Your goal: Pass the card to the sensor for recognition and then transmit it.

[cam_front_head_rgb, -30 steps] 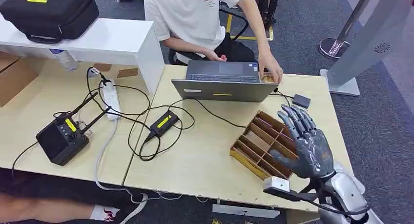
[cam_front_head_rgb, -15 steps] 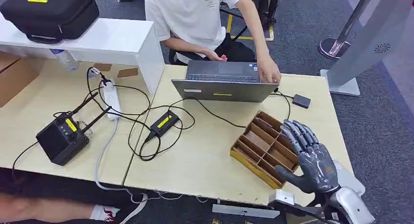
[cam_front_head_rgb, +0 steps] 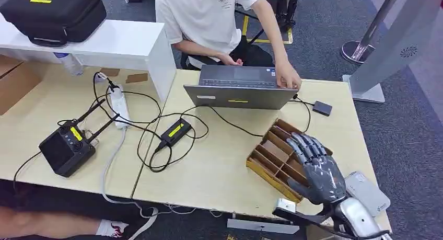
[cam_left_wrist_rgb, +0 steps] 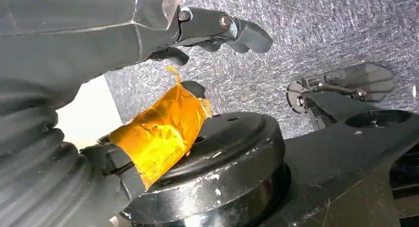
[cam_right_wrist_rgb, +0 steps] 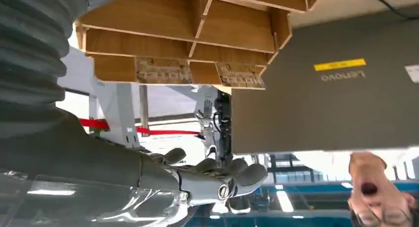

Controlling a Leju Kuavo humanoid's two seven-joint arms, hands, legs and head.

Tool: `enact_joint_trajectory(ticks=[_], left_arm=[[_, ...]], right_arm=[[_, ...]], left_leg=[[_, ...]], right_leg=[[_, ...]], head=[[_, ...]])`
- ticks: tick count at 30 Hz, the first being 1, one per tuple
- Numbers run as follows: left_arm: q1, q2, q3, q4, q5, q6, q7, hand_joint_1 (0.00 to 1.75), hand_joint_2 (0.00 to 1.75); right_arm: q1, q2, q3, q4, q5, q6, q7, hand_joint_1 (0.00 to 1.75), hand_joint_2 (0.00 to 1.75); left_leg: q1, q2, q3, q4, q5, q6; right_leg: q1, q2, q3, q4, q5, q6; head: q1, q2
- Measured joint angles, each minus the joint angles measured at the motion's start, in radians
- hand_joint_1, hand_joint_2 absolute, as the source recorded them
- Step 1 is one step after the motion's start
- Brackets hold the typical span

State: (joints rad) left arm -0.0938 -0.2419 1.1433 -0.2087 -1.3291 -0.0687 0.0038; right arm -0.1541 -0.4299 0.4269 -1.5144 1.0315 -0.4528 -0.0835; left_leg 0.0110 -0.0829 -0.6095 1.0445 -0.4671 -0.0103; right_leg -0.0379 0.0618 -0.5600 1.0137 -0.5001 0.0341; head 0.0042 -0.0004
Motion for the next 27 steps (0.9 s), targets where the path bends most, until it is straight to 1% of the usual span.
enact_joint_trajectory(ticks=[6,10,17,27], left_arm=[[-0.001,0.000,0.000,0.000,-0.011,-0.002,0.005,0.00,1.75],[-0.001,0.000,0.000,0.000,-0.013,-0.003,0.005,0.00,1.75],[-0.001,0.000,0.000,0.000,-0.018,-0.005,0.007,0.00,1.75],[-0.001,0.000,0.000,0.000,-0.025,-0.006,0.011,0.00,1.75]], right_arm=[[-0.085,0.036,0.031,0.117,0.011,0.012,0.025,0.00,1.75],[-0.114,0.048,0.042,0.156,0.012,0.013,0.028,0.00,1.75],[-0.150,0.051,0.053,0.215,-0.008,0.013,0.047,0.00,1.75],[-0.167,0.053,0.053,0.264,-0.017,0.011,0.047,0.00,1.75]], left_leg=[[0.000,0.000,0.000,0.000,0.000,0.000],[0.000,-0.001,0.000,0.000,0.000,0.000],[0.000,-0.001,0.000,0.000,0.000,0.000],[0.000,-0.001,0.000,0.000,0.000,0.000]], right_leg=[[0.000,0.000,0.000,0.000,0.000,0.000],[0.000,0.000,0.000,0.000,0.000,0.000],[0.000,0.000,0.000,0.000,0.000,0.000],[0.000,0.000,0.000,0.000,0.000,0.000]], head=[[0.000,0.000],[0.000,0.000],[0.000,0.000],[0.000,0.000]])
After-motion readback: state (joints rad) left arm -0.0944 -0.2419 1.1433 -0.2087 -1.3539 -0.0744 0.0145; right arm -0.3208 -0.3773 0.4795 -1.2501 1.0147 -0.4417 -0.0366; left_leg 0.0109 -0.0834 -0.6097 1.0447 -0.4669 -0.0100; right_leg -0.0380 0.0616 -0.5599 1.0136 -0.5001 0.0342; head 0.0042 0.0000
